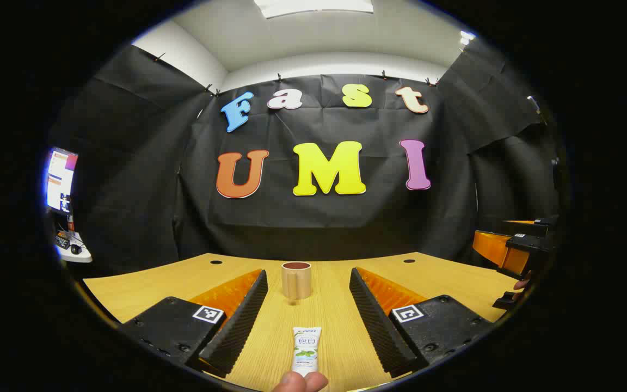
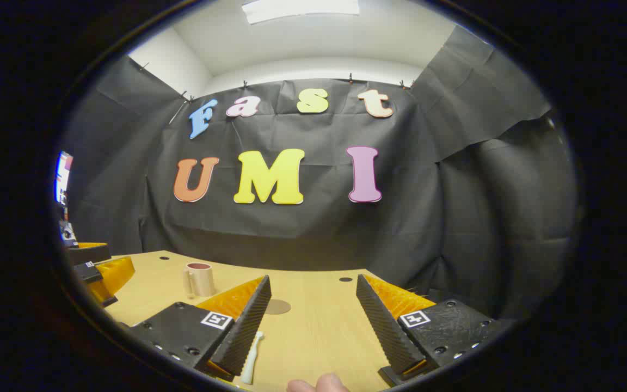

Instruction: Put the toothbrush and toothpaste on the desktop into the cup, then pick up the cup and place it on the coaster on the desktop.

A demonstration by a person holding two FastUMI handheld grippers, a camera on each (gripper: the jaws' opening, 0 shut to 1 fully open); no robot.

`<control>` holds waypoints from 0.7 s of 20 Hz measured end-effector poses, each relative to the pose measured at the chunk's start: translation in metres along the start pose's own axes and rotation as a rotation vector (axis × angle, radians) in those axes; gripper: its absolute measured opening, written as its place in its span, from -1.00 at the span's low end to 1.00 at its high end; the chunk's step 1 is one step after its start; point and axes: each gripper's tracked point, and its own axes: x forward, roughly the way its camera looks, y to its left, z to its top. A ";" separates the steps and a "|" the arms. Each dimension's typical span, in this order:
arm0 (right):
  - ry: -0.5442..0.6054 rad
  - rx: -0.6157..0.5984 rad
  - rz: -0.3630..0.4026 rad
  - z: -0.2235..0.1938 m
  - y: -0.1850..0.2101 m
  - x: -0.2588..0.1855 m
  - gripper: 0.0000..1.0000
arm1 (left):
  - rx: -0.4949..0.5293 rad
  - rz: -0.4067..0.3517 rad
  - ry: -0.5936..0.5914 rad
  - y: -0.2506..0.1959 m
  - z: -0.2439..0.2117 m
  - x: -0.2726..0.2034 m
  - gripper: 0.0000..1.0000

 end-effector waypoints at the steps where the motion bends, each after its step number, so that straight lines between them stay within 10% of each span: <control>1: -0.006 -0.004 -0.006 0.000 -0.002 0.000 0.91 | -0.006 0.000 0.003 0.000 -0.001 0.001 0.92; 14: 0.012 0.001 -0.012 -0.006 -0.004 0.000 0.93 | -0.013 0.018 0.049 0.005 -0.006 0.006 0.92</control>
